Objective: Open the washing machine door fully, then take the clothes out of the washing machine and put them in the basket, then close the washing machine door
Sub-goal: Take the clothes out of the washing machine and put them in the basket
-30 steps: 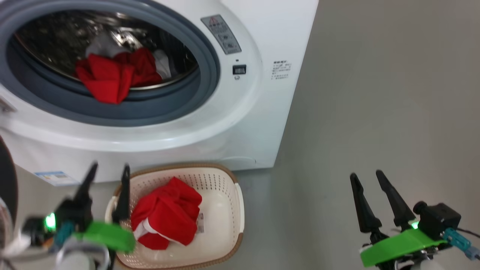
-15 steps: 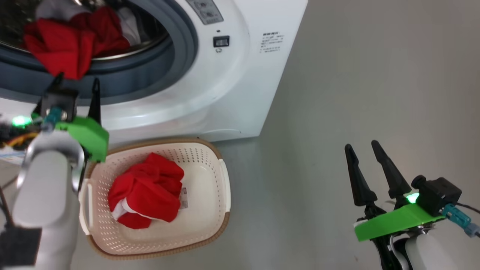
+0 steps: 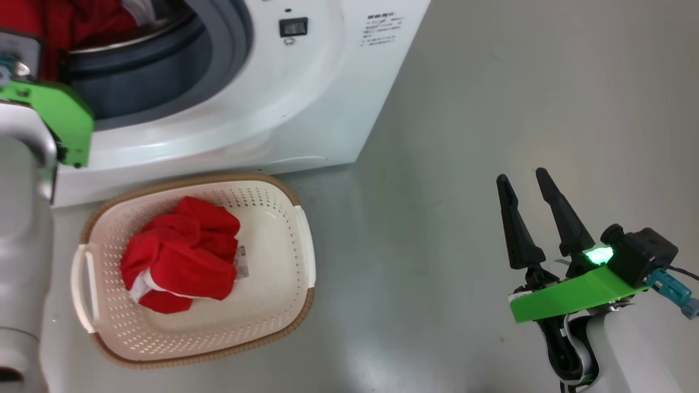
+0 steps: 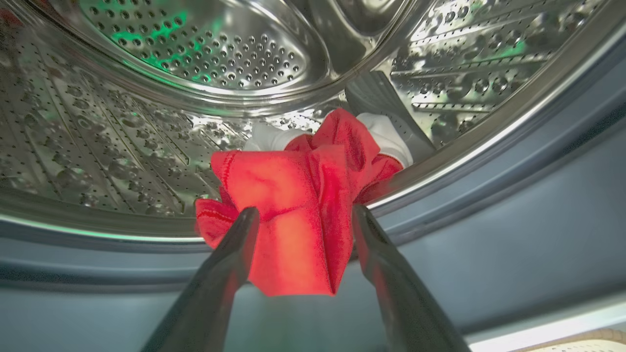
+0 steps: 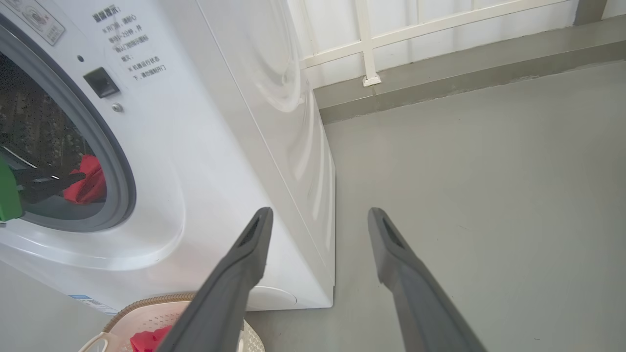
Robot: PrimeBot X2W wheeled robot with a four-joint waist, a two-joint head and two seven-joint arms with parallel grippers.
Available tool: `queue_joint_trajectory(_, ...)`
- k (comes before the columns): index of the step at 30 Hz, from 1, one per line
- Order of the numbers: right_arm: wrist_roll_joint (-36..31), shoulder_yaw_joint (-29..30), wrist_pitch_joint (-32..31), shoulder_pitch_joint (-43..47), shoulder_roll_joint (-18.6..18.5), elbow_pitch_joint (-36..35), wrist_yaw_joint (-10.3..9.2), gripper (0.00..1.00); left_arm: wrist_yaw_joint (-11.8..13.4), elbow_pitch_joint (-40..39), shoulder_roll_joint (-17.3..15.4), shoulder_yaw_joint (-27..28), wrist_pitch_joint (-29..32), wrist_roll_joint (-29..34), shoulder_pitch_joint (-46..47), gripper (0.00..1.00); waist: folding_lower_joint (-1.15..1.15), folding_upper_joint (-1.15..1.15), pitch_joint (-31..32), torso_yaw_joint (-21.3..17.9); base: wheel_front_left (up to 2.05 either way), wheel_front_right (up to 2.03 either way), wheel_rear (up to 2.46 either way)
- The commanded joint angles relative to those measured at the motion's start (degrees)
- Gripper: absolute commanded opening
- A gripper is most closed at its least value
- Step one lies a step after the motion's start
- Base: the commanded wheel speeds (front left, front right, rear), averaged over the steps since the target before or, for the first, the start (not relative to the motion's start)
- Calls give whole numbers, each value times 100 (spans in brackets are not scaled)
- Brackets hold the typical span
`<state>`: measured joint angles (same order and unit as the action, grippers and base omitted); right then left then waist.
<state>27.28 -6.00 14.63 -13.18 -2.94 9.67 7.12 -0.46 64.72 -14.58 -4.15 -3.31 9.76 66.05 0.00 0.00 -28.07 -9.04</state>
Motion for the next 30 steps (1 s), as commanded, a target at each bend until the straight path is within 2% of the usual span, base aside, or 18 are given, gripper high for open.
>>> queue_joint_trajectory(1,76,-152,37,-84,5,-158,36,100,59,49,-372,49,33,47,221,100,0,0,-178,-154,0,0,0)
queue_joint_trajectory(12,258,-239,37,-207,6,-199,36,100,251,630,-687,-159,110,177,762,100,0,0,-449,-422,0,0,0)
queue_joint_trajectory(21,327,-308,37,-241,6,-212,36,100,261,807,-914,-295,155,189,911,100,0,0,-519,-584,0,0,0)
queue_joint_trajectory(22,331,-313,37,-243,6,-215,36,100,254,818,-941,-313,145,191,919,93,0,0,-519,-596,0,0,0)
queue_joint_trajectory(23,335,-316,37,-244,6,-218,36,100,248,828,-963,-325,142,187,924,74,0,0,-518,-605,0,0,0)
queue_joint_trajectory(24,338,-318,37,-243,6,-219,36,100,244,839,-985,-338,152,184,928,49,0,0,-515,-612,0,0,0)
queue_joint_trajectory(25,341,-317,37,-240,6,-221,36,100,239,848,-1006,-349,160,179,932,29,0,0,-514,-617,0,0,0)
queue_joint_trajectory(26,342,-316,37,-238,6,-221,36,100,234,856,-1023,-358,163,172,934,13,0,0,-510,-621,0,0,0)
queue_joint_trajectory(27,343,-316,37,-235,6,-219,36,100,233,863,-1038,-366,160,163,935,7,0,0,-505,-624,0,0,0)
queue_joint_trajectory(30,341,-300,37,-228,6,-212,36,100,236,878,-1051,-380,90,121,930,0,0,0,-479,-615,0,0,0)
